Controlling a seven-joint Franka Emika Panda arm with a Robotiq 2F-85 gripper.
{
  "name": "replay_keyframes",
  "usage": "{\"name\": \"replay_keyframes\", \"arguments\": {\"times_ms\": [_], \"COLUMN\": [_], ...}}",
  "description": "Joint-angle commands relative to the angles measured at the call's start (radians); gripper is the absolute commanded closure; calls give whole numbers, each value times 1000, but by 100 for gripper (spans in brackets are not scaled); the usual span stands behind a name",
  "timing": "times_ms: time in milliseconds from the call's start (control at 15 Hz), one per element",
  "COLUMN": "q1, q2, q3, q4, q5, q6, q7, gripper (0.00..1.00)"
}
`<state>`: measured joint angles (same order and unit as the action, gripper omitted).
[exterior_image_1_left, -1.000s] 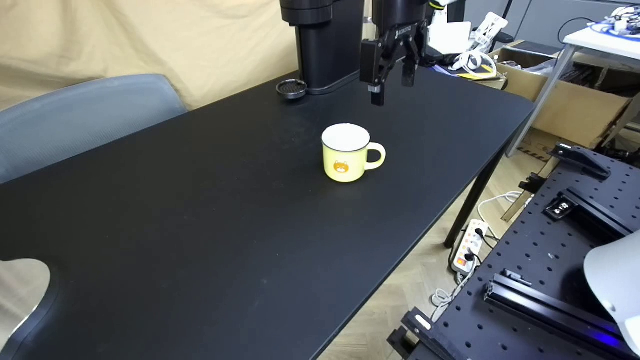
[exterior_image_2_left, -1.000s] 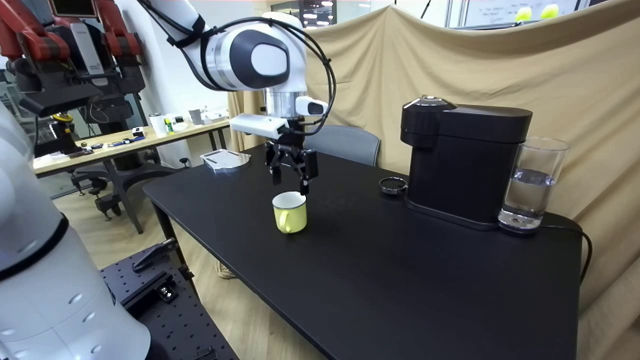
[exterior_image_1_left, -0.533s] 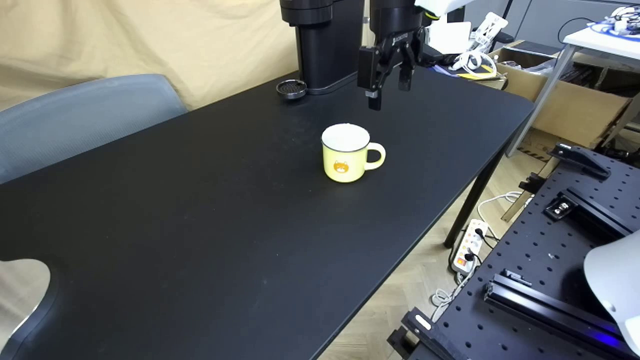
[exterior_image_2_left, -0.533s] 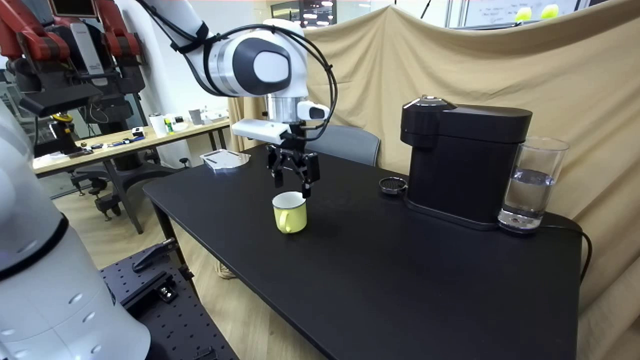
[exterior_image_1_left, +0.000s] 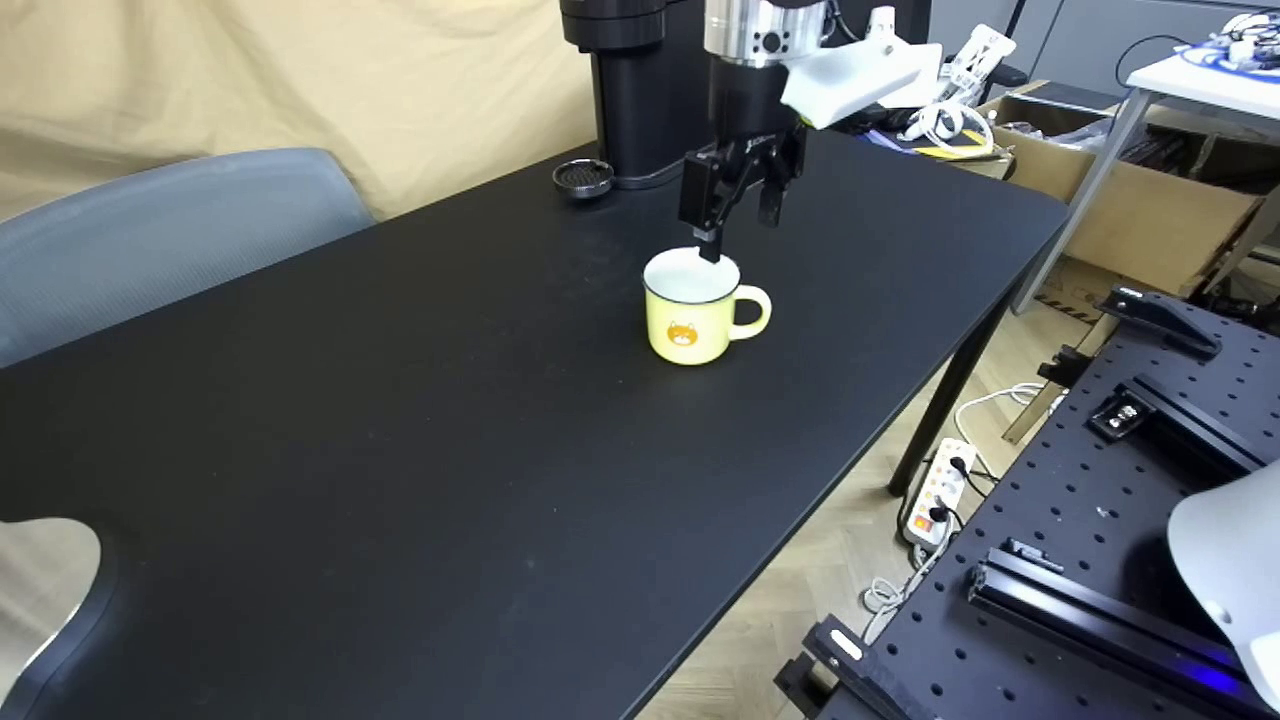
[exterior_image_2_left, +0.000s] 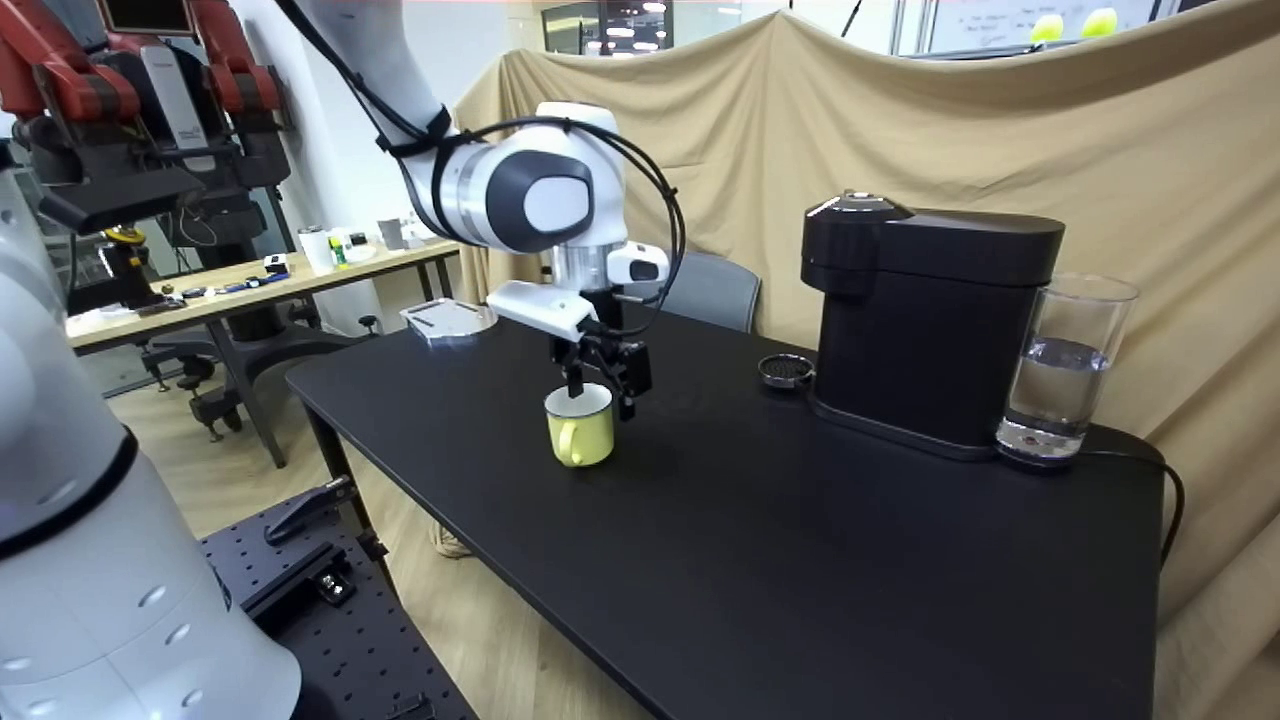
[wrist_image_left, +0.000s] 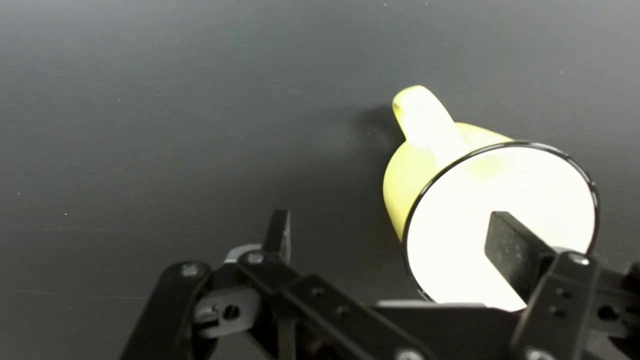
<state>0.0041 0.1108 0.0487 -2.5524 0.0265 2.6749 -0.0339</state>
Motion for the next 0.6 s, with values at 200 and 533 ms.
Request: {"name": "replay_keyframes", "arguments": {"times_ms": [200,533], "q1": [2,5], "q2": [125,146], "q3": [10,16], "q4": [79,101], "q5": [66,57], "q6": [-2,-22], "q7": [-20,-20], "gripper": [25,55]}}
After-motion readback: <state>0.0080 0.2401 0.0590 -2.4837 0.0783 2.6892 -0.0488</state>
